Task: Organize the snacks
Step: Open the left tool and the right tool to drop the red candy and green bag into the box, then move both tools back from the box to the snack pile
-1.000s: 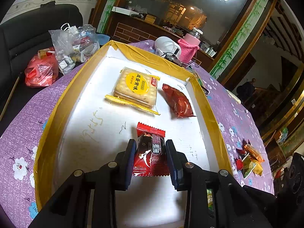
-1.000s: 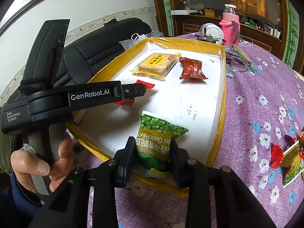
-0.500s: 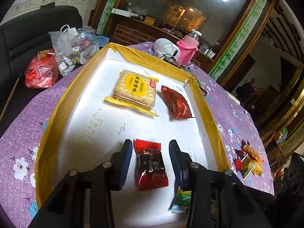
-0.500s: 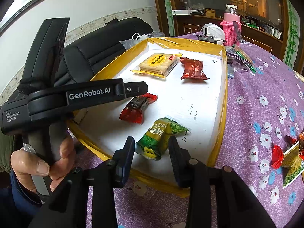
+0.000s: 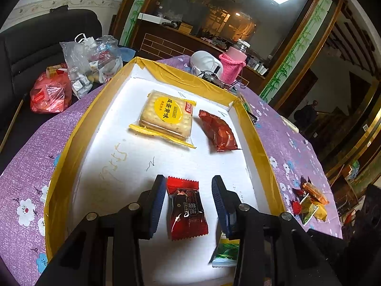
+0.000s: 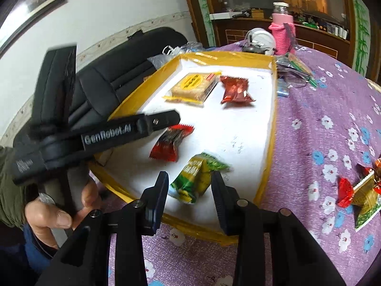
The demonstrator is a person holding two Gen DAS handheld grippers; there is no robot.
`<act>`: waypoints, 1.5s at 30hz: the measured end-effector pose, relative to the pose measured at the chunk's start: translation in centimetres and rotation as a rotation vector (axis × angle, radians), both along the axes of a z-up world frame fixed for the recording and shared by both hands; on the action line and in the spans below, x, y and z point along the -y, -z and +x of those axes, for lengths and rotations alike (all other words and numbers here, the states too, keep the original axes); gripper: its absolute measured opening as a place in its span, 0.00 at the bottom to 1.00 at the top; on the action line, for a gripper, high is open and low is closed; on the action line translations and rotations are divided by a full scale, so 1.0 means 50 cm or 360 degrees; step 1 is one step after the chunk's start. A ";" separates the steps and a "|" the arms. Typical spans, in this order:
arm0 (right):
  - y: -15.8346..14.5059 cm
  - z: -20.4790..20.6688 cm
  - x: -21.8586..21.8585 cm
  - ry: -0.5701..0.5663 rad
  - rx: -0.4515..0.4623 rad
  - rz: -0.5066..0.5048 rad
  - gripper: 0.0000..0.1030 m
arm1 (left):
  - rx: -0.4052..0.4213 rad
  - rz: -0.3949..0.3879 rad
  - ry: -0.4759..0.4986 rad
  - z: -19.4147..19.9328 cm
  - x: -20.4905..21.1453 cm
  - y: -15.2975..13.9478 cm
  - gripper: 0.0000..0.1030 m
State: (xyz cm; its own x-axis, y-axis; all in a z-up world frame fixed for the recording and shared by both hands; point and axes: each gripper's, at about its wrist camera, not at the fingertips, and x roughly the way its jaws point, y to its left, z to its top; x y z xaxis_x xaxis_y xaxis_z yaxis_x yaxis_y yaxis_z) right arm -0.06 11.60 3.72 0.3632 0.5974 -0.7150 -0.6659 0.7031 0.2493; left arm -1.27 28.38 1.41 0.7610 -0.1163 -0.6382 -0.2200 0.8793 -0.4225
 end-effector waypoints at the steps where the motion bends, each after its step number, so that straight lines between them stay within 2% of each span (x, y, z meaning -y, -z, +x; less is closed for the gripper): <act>1: -0.005 0.002 0.006 0.0007 -0.0012 0.0019 0.35 | 0.0004 0.0001 0.0001 0.000 0.000 -0.001 0.41; 8: -0.037 -0.001 0.042 0.0045 -0.0023 0.0076 0.36 | 0.0005 0.0030 0.0009 0.000 0.007 -0.004 0.41; 11: -0.045 0.000 0.065 0.0064 -0.0057 0.0097 0.36 | 0.0007 0.0073 0.0015 -0.002 0.016 -0.010 0.50; 15: -0.062 0.006 0.111 0.0109 -0.0051 0.0118 0.36 | 0.0016 0.0165 0.0026 -0.008 0.038 -0.026 0.50; 22: -0.084 0.055 0.223 0.0269 -0.0008 0.0141 0.40 | 0.0052 0.0222 0.0120 -0.022 0.090 -0.068 0.50; 29: -0.079 0.120 0.385 0.0538 -0.0054 0.0339 0.40 | 0.0092 0.0320 0.0279 -0.020 0.191 -0.115 0.57; 34: -0.078 0.158 0.482 0.0754 -0.0061 0.0406 0.40 | 0.0079 0.0358 0.0461 -0.004 0.288 -0.132 0.57; 35: -0.077 0.164 0.504 0.0818 -0.0073 0.0431 0.40 | 0.0073 0.0360 0.0501 0.001 0.307 -0.132 0.60; 39: -0.052 0.190 0.583 0.1043 -0.0202 0.0547 0.44 | 0.0040 0.0357 0.0638 0.028 0.381 -0.128 0.62; 45: 0.014 0.214 0.684 0.1326 -0.0461 0.0699 0.43 | -0.0102 0.0264 0.0780 0.071 0.452 -0.096 0.62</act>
State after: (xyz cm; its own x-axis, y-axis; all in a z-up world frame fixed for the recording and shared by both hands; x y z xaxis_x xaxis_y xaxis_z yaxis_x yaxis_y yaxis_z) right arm 10.64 -22.61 3.00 0.6345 0.4637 -0.6184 0.1285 0.7257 0.6759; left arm 2.26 5.79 6.21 0.6015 -0.3427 -0.7216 0.2137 0.9394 -0.2680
